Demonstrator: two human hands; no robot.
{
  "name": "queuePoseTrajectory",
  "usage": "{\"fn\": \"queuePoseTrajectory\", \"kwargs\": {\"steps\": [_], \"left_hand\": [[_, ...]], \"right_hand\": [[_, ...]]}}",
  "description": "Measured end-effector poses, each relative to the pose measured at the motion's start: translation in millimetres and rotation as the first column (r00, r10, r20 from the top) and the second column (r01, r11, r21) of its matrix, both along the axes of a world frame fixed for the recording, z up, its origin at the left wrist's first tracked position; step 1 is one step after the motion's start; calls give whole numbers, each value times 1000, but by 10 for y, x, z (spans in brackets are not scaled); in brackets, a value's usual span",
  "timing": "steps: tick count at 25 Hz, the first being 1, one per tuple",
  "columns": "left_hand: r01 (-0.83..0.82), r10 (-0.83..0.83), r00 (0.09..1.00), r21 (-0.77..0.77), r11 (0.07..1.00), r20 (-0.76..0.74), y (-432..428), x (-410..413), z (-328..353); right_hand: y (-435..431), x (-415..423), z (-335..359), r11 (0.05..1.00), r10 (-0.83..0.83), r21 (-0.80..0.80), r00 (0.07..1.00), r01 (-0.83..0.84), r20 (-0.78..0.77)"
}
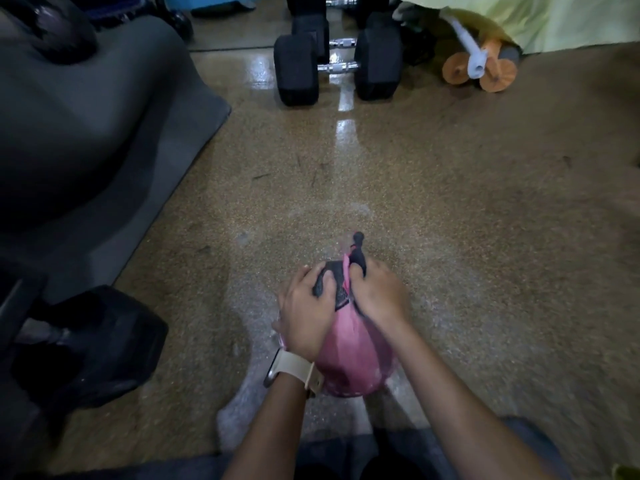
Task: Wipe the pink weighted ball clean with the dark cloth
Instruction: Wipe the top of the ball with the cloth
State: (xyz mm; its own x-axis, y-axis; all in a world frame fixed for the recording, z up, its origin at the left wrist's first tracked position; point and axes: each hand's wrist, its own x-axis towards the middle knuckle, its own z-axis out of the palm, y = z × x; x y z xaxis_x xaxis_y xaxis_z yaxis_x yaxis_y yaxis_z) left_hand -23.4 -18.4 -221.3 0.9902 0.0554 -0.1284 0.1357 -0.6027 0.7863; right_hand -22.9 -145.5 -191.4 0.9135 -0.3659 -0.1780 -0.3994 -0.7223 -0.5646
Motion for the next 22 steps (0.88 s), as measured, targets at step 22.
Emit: {"fn": "queuePoseTrajectory", "kwargs": {"steps": [22], "left_hand": [[85,-82,996,122,989,-29,-67,-73,178]], "right_hand": [[-180,-93,-90,951,9,310,1000,-10,5]]}}
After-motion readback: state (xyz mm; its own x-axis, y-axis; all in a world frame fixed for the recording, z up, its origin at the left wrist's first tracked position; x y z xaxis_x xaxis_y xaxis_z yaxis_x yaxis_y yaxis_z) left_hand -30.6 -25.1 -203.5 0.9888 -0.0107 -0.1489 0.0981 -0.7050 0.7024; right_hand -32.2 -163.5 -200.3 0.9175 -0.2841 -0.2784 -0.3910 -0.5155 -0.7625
